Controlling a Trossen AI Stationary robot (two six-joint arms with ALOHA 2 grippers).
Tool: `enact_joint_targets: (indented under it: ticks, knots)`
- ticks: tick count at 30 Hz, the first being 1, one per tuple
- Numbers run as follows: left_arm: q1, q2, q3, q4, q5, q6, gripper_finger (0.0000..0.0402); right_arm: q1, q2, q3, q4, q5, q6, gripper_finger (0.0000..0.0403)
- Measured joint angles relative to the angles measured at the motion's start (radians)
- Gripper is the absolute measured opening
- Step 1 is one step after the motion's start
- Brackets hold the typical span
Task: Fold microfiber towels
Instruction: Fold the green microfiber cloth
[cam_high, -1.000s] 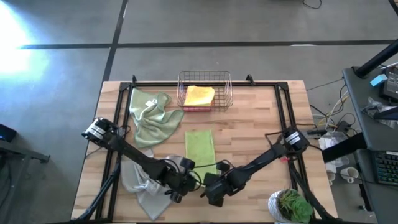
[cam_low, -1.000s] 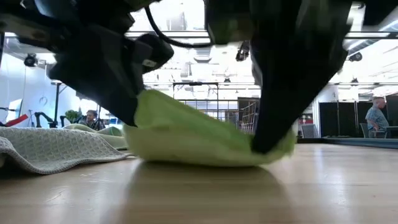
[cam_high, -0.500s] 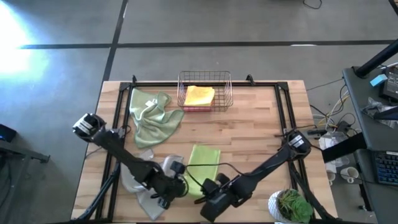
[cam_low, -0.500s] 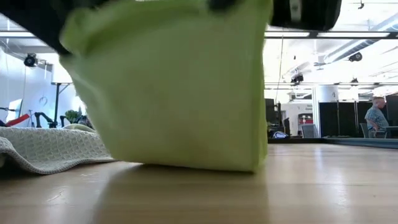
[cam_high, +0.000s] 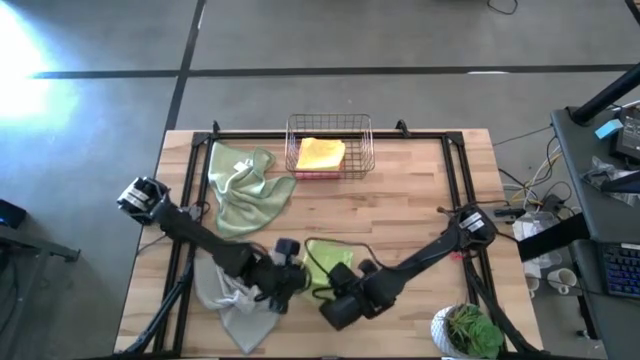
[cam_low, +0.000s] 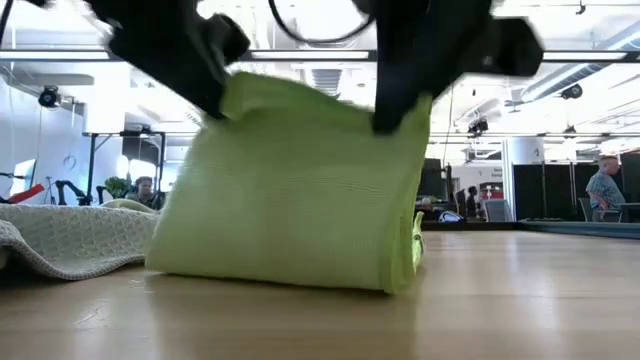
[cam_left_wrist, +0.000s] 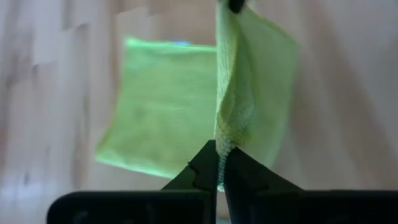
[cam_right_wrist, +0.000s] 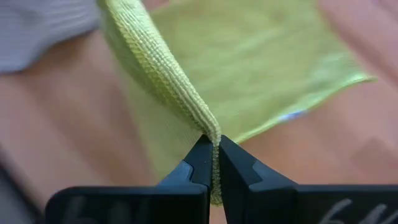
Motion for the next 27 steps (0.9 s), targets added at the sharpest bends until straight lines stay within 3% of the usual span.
enact_joint_targets:
  ticks: [10,27]
  knots:
    - [0.161,0.000,-0.001,-0.049,0.045,-0.028,0.0001,-0.090,0.000,-0.045,-0.055,0.045,-0.127,0.0008]
    - [0.251,0.000,0.000,-0.014,0.066,0.030,0.0001,-0.149,0.000,-0.045,-0.213,0.003,-0.087,0.0008]
